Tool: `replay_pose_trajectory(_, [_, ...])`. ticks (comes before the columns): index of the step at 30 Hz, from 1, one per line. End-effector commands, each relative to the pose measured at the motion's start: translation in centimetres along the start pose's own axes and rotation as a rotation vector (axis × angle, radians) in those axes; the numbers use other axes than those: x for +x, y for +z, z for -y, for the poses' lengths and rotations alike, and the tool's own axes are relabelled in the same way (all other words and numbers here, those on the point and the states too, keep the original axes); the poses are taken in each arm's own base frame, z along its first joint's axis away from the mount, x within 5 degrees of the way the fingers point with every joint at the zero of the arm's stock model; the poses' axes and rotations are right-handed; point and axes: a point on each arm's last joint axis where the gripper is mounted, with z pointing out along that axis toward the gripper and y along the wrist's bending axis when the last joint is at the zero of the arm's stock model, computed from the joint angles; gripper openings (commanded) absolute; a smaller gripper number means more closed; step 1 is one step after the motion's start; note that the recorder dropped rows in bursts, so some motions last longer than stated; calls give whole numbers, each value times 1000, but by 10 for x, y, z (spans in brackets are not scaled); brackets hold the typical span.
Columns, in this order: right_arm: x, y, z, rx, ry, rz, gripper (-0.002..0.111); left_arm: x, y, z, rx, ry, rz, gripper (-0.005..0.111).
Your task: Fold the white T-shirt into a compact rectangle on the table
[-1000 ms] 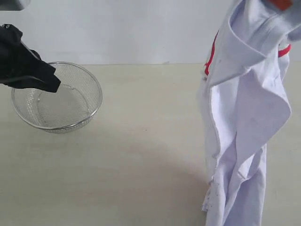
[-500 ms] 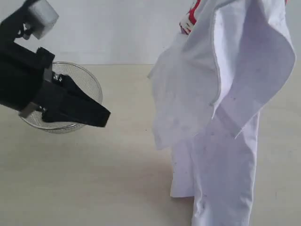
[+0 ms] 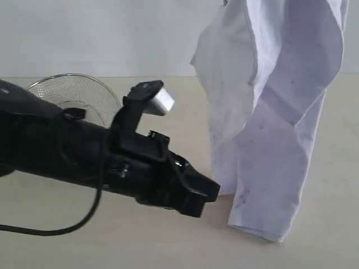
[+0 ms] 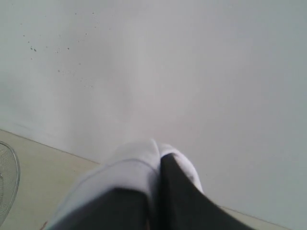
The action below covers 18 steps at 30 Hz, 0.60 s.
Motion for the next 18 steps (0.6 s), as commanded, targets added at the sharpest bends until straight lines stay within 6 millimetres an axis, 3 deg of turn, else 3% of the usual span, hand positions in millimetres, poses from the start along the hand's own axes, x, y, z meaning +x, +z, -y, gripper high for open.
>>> replay_pose_trajectory(1, [-2,-7,5,23,17,-33,0,-5,34,-11,-67,119,43,4])
replay_pose_trajectory(5, [0,-8,2,-14,38,-50,0,-30,62,-21,-102,122,66,4])
replay_pose_trajectory(9, [-1,-19,-1,-56,37,-56,0,-54,76,-41,-278,147,108,4])
replay_pose_trajectory(18, [-5,-70,2,-126,52,-21,0,-111,91,-72,-368,173,235,4])
